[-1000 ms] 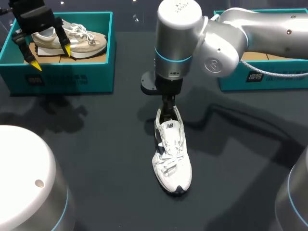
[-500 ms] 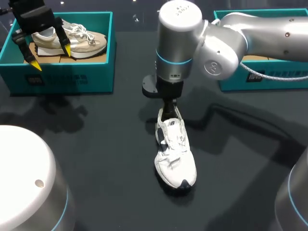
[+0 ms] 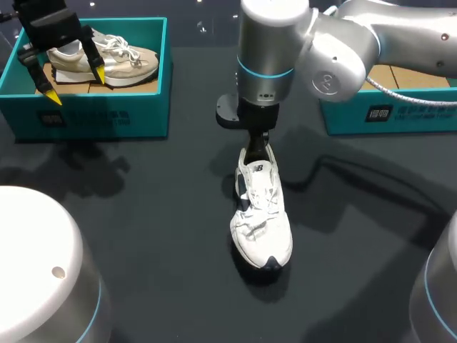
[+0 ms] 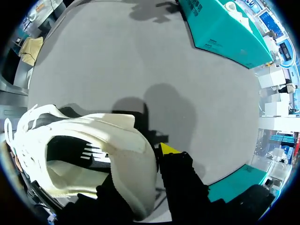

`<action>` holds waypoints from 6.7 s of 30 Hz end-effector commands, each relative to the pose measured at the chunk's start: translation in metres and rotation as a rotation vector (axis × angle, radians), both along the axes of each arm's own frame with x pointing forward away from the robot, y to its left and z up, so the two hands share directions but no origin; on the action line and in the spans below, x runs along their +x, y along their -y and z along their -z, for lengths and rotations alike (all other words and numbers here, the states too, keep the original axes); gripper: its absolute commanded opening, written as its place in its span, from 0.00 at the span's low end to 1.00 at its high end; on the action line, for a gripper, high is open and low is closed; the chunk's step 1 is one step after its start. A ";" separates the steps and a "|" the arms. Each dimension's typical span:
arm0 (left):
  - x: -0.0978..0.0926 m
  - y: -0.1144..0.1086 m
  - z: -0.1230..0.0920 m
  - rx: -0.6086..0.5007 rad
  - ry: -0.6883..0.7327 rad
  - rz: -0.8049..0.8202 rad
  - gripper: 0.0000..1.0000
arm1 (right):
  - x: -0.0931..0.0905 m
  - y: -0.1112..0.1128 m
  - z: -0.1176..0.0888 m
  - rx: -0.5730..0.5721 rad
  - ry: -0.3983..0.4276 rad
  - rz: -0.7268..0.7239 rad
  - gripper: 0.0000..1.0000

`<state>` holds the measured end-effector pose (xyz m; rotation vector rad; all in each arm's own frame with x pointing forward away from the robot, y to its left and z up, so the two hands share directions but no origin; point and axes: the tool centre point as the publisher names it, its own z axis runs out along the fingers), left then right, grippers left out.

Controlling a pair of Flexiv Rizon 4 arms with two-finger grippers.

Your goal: Take the shoe out of the shoebox, open the shoe tongue, remove and reinsert the insole, then place the shoe into the shoebox

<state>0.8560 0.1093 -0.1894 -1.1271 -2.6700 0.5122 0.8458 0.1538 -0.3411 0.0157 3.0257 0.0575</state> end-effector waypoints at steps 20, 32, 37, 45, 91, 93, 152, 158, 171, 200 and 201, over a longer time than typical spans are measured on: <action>0.000 -0.001 0.000 0.002 0.002 0.001 1.00 | -0.004 0.031 -0.079 0.002 0.072 0.085 0.00; 0.000 -0.001 0.000 0.002 0.002 0.001 1.00 | 0.041 0.102 -0.148 -0.050 0.140 0.099 0.00; 0.000 -0.001 0.000 0.002 0.002 0.001 1.00 | 0.084 0.142 -0.163 -0.080 0.163 0.061 0.00; 0.000 -0.001 0.000 0.002 0.002 0.001 1.00 | 0.141 0.195 -0.200 -0.081 0.236 -0.009 0.00; 0.000 -0.001 0.000 0.002 0.002 0.001 1.00 | 0.266 0.368 -0.208 -0.047 0.267 0.101 0.00; 0.000 -0.001 0.000 0.002 0.002 0.001 1.00 | 0.276 0.387 -0.206 -0.062 0.262 0.140 0.00; 0.000 -0.001 0.000 0.002 0.002 0.001 1.00 | 0.214 0.504 -0.180 -0.027 0.445 1.428 0.00; 0.000 -0.001 0.000 0.002 0.002 0.001 1.00 | 0.213 0.503 -0.145 0.005 0.414 1.475 0.00; 0.000 -0.001 0.000 0.002 0.002 0.001 1.00 | 0.208 0.499 -0.120 -0.017 0.454 1.499 0.00; 0.000 -0.001 0.000 0.002 0.002 0.001 1.00 | 0.176 0.486 -0.042 -0.069 0.346 1.582 0.00; 0.000 -0.001 0.000 0.002 0.002 0.001 1.00 | 0.176 0.485 -0.040 -0.068 0.345 1.583 0.00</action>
